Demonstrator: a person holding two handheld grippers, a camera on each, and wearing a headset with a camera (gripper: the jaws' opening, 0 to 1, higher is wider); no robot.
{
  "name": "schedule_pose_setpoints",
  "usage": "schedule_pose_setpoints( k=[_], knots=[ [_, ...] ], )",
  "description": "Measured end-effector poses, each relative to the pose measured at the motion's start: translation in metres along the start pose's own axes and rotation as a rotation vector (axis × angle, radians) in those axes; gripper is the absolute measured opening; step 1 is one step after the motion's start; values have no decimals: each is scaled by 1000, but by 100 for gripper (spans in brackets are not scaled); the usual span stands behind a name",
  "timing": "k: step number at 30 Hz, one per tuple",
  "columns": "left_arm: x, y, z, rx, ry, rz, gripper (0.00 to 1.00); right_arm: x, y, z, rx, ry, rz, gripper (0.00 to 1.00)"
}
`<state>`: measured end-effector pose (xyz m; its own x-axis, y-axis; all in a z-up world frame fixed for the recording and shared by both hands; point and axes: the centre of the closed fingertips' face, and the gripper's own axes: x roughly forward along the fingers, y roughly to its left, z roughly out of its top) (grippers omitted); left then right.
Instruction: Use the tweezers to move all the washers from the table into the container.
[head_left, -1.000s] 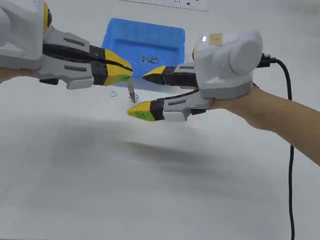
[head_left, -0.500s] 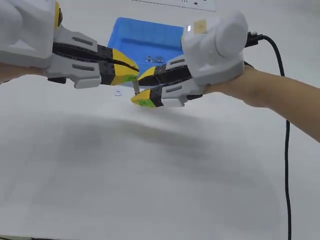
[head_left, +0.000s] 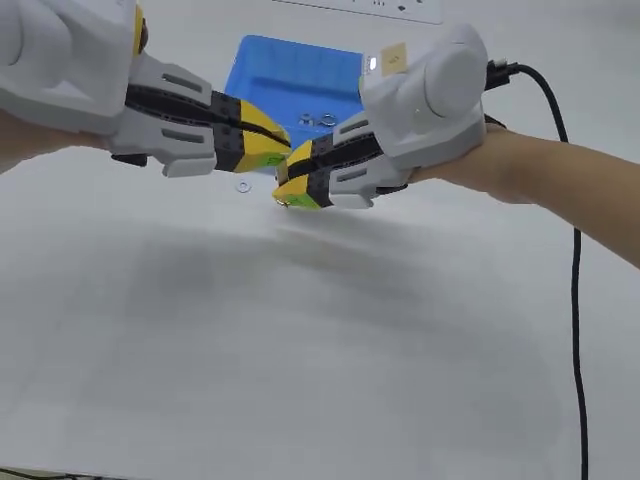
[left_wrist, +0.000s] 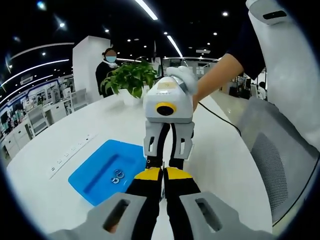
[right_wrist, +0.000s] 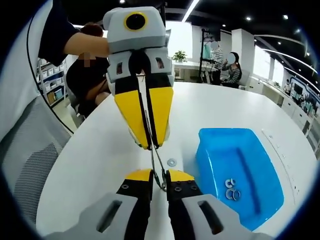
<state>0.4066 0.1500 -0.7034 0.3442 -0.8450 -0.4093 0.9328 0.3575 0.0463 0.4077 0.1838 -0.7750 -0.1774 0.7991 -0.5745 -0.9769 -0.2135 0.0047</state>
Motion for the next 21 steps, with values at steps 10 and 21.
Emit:
schedule_pose_setpoints(
  k=[10,21],
  knots=[
    [0,-4,-4,-71,27,-20,7,-1,1,1,-61,6,20,9],
    [-18,-3,19,-54,-58,81,30,-11,-1,17,-40,-28,-25,9]
  ],
)
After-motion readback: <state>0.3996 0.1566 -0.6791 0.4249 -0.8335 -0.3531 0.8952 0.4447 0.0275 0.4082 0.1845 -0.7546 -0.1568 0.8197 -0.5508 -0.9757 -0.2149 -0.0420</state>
